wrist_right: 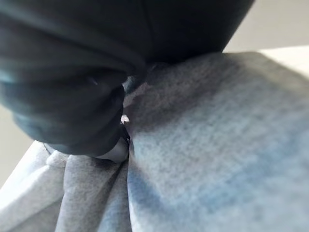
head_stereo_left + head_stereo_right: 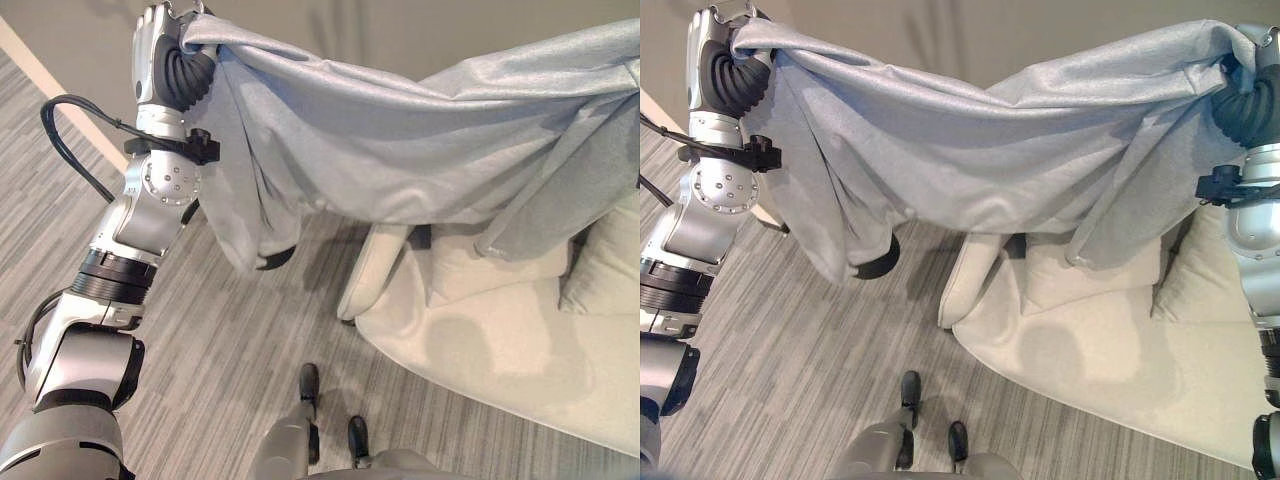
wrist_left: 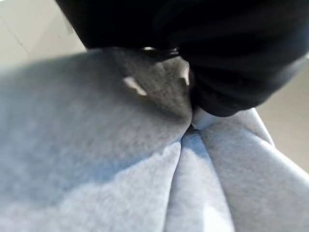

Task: Hang the clothes on the sofa on the clothes rack.

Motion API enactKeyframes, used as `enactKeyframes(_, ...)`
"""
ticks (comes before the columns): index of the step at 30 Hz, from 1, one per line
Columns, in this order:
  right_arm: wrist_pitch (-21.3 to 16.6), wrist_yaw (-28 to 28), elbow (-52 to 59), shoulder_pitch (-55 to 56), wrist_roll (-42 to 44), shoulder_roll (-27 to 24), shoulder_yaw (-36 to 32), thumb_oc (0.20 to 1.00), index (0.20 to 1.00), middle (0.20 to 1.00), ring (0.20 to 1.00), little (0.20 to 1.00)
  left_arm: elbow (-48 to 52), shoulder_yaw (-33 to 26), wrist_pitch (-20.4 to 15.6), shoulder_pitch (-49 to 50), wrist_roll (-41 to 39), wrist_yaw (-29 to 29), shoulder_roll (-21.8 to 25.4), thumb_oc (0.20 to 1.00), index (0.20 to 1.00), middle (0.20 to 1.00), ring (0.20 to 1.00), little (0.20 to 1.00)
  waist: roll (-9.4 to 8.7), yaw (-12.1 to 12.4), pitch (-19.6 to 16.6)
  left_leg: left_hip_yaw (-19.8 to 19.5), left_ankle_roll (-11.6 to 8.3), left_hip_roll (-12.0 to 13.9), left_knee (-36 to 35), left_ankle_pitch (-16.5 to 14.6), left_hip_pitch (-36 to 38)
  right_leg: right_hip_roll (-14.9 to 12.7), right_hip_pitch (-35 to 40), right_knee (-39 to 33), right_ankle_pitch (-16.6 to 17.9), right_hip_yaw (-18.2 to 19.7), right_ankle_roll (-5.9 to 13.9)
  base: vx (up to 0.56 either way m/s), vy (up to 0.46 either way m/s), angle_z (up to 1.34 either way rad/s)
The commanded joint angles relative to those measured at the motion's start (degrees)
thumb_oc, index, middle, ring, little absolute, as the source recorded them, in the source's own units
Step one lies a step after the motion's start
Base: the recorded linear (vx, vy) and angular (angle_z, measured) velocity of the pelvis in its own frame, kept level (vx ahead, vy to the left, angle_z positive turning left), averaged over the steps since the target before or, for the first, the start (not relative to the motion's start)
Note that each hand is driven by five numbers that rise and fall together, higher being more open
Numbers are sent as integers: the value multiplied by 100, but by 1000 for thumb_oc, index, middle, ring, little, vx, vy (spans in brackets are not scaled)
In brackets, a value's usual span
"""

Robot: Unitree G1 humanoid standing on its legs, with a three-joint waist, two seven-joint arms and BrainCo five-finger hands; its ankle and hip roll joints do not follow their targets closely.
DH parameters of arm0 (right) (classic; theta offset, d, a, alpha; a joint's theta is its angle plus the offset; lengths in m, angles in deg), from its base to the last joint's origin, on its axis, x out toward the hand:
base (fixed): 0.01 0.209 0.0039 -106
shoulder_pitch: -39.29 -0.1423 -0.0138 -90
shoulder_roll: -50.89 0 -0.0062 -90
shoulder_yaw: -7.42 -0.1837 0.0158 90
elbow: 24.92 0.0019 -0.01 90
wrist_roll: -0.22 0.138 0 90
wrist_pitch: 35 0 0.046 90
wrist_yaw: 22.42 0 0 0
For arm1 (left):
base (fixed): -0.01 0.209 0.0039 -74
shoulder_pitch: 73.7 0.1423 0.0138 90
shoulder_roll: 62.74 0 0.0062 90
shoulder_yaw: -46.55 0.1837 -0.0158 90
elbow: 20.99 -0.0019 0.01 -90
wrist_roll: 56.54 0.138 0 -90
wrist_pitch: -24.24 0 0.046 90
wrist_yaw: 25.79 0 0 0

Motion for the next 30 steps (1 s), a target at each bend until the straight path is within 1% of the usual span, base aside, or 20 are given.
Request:
enactKeyframes(1,-63,-375,-114,39,71,-467,-379,200,200,200,200,200,-110,-69,-278,-357,-153,214,-183,200,200,200,200,200,299,-7,-467,-52,-543,923,-1154,570,809,-44,-353,186,-76,75,965,196,303,36)
enactKeyframes(3,-29,-398,-52,82,-16,-509,-412,200,200,200,200,200,-153,4,-315,-446,-180,290,-111,200,200,200,200,200,441,-23,-520,-167,-711,1142,-1131,649,868,-321,-163,120,-144,85,1102,242,337,17)
enactKeyframes(4,-25,-397,-48,81,-18,-511,-412,200,200,200,200,200,-158,4,-316,-450,-181,293,-113,200,200,200,200,200,442,-24,-509,-168,-715,1140,-1129,640,881,-324,-142,103,-140,82,1105,255,361,-3)
enactKeyframes(5,-29,-407,-47,99,-48,-474,-416,200,200,200,200,200,-151,8,-312,-457,-173,295,-136,200,200,200,200,200,521,-47,-530,-118,-763,1153,-1143,583,930,-427,-69,74,-144,58,1176,182,258,-17)
enactKeyframes(7,0,-387,-37,82,-76,-465,-454,200,200,200,200,200,-115,59,-308,-502,-156,269,-169,200,200,200,200,200,648,-71,-547,20,-802,1053,-1139,460,1009,-638,6,27,-72,8,1277,243,394,0)
enactKeyframes(8,13,-394,-30,58,-80,-437,-460,200,200,200,200,200,-115,93,-310,-544,-157,257,-145,200,200,200,200,200,663,-75,-551,71,-785,976,-1096,404,1006,-752,-2,4,11,-24,1315,254,498,7)
enactKeyframes(9,38,-398,-5,-52,-127,-327,-421,200,200,200,200,200,-94,148,-295,-635,-144,258,-10,200,200,200,200,200,668,-75,-564,165,-664,746,-976,221,969,-995,-103,45,307,-52,1388,180,370,-9)
enactKeyframes(12,56,-457,-10,-189,-165,-293,-372,200,200,200,200,200,-59,166,-298,-683,-124,276,57,200,200,200,200,200,617,-67,-602,238,-577,620,-953,139,908,-1130,-221,64,487,-15,1449,96,281,17)
enactKeyframes(13,92,-484,-18,-273,-235,-190,-303,200,200,200,200,200,-49,122,-257,-686,-60,313,152,200,200,200,200,200,614,-69,-623,329,-460,468,-997,74,886,-1277,-378,201,816,21,1435,83,305,-22)
enactKeyframes(14,78,-499,-17,-290,-262,-118,-279,200,200,200,200,200,-16,98,-236,-668,-4,322,205,200,200,200,200,200,600,-67,-674,406,-412,421,-1050,61,880,-1285,-437,240,901,98,1439,189,411,-22)
enactKeyframes(15,68,-468,-7,-163,-274,-44,-331,200,200,200,200,200,21,84,-238,-599,10,286,137,200,200,200,200,200,556,-194,-745,397,-331,272,-1161,38,983,-1020,-516,398,1044,471,1394,131,206,-14)
enactKeyframes(16,67,-462,10,-132,-277,-37,-350,200,200,200,200,200,33,81,-236,-581,12,281,136,200,200,200,200,200,558,-177,-762,409,-328,282,-1165,40,976,-1008,-546,423,1042,495,1395,153,184,-8)
enactKeyframes(17,42,-437,35,-41,-268,-1,-427,200,200,200,200,200,55,64,-242,-541,22,251,97,200,200,200,200,200,558,-209,-798,415,-291,229,-1188,-23,1056,-739,-674,492,965,697,1355,101,167,-1)
enactKeyframes(18,1,-420,69,6,-228,42,-489,200,200,200,200,200,90,62,-276,-552,28,175,59,200,200,200,200,200,560,-255,-790,458,-222,128,-1212,-84,1156,-295,-792,361,697,803,1291,113,164,-4)
enactKeyframes(19,-2,-416,75,24,-225,44,-506,200,200,200,200,200,96,63,-274,-551,28,166,58,200,200,200,200,200,565,-245,-787,460,-224,140,-1209,-110,1169,-281,-793,389,670,805,1286,84,132,-16)
enactKeyframes(20,-46,-417,111,26,-205,55,-526,200,200,200,200,200,111,72,-263,-579,41,154,53,200,200,200,200,200,552,-257,-732,471,-160,21,-1216,-154,1303,28,-1007,363,655,789,1231,37,33,-20)
enactKeyframes(21,-52,-416,111,27,-203,58,-536,200,200,200,200,200,112,76,-257,-589,41,152,57,200,200,200,200,200,567,-253,-719,466,-156,42,-1214,-185,1316,54,-1014,406,627,784,1224,82,78,-11)
enactKeyframes(22,-59,-417,106,222,-256,87,-655,200,200,200,200,200,159,15,-272,-460,46,56,-57,200,200,200,200,200,591,-304,-646,363,-82,-90,-1209,-188,1394,266,-875,391,450,924,1141,116,61,30)
enactKeyframes(23,-122,-353,221,259,-269,198,-664,200,200,200,200,200,174,-50,-293,-373,15,47,-222,200,200,200,200,200,594,-306,-621,293,-99,-114,-1216,-215,1513,378,-832,358,465,1012,1122,133,59,37)
enactKeyframes(30,-168,-121,500,460,-383,334,-692,200,200,200,200,200,372,-265,-341,-52,6,-38,-398,200,200,200,200,200,598,-250,-689,357,-92,-112,-1216,-297,1819,413,-507,90,548,835,1062,70,-18,13)
